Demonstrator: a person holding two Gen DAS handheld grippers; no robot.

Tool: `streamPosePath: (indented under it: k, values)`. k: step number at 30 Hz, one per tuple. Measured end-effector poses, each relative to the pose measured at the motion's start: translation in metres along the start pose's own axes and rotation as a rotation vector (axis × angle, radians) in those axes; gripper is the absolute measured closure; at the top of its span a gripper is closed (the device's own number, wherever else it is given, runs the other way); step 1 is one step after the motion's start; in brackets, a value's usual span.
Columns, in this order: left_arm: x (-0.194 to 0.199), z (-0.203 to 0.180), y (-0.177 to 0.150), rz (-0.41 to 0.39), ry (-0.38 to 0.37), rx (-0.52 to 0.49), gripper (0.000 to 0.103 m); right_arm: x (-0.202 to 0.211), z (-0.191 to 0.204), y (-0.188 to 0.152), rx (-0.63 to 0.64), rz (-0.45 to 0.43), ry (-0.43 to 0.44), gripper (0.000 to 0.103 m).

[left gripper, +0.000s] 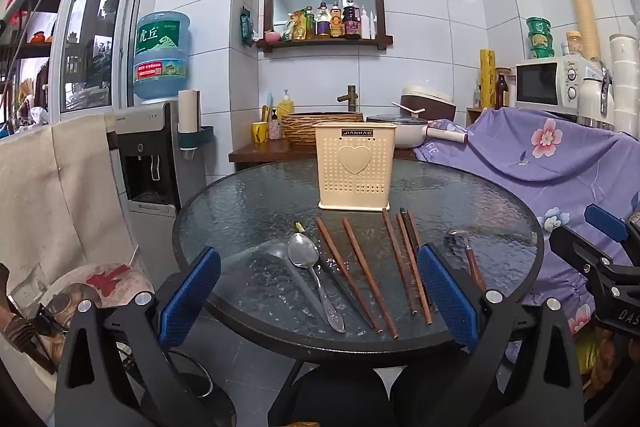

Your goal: Organize utensils

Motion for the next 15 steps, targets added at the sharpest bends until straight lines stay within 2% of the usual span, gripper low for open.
streamPosePath:
  k: [10,15]
  values:
    - [0.0,0.01,-0.001,0.005,0.005,0.006,0.006,0.0,0.001,-0.001,0.002,0.0,-0.003,0.005]
    - [-0.003,0.004,-0.001,0.008,0.007,0.006,0.006,-0.003,0.002,-0.005,0.002,0.001,-0.004,0.005]
Point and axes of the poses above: each gripper's, at about its wrist camera, not at the fingertips, and x roughly against the way its jaws point, z to its left, y to its top, the point moved 2 cm from there along -x, roughly the way its jaws point, and after that the axes turned 2 degrees about x, right-handed, at the moved point
